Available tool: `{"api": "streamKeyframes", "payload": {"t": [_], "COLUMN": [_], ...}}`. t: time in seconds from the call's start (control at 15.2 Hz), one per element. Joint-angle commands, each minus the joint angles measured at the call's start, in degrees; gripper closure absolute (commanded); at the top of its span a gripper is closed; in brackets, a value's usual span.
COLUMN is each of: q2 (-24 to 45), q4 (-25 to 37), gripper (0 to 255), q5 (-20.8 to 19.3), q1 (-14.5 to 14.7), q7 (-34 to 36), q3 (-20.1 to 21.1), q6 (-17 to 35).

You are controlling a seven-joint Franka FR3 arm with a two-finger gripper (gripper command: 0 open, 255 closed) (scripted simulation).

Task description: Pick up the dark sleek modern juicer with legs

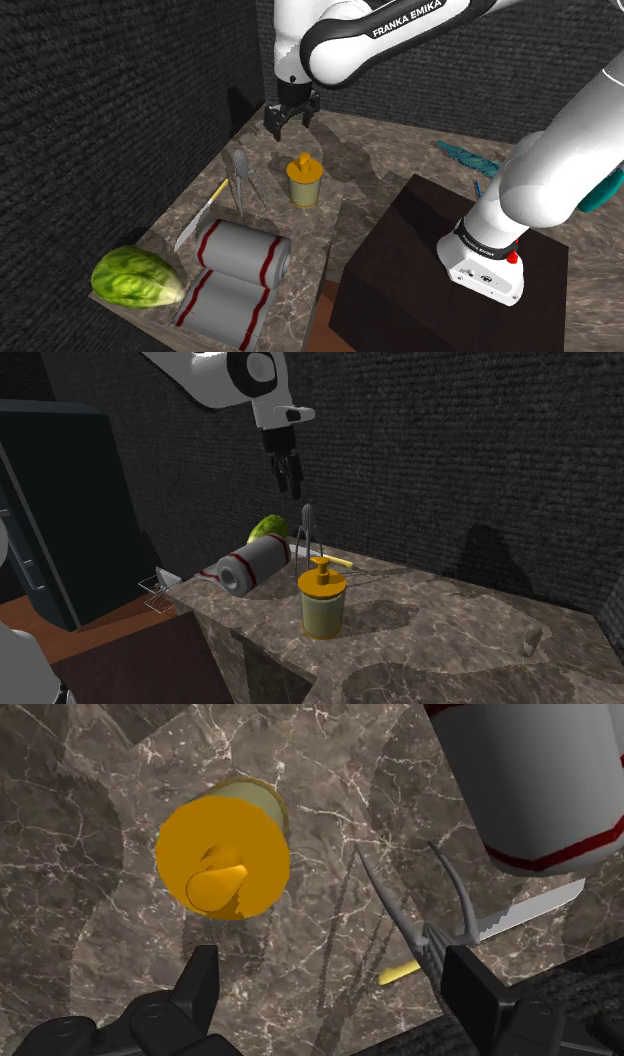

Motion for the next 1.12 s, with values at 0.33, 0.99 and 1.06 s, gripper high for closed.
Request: {"api": "streamKeyframes", "payload": {"t": [0.33, 0.99, 1.06], "q2": [15.68, 29.00, 29.36], "q4": [12.52, 23.48, 23.21], "gripper": [0, 0, 0], "q5": [-8.27, -15.09, -15.35], "q1": [1.83, 5.90, 5.97], "q7": [9.53, 16.15, 16.38], "q3": [1.91, 0.53, 0.41], "q6": [3.15, 5.26, 5.86]}}
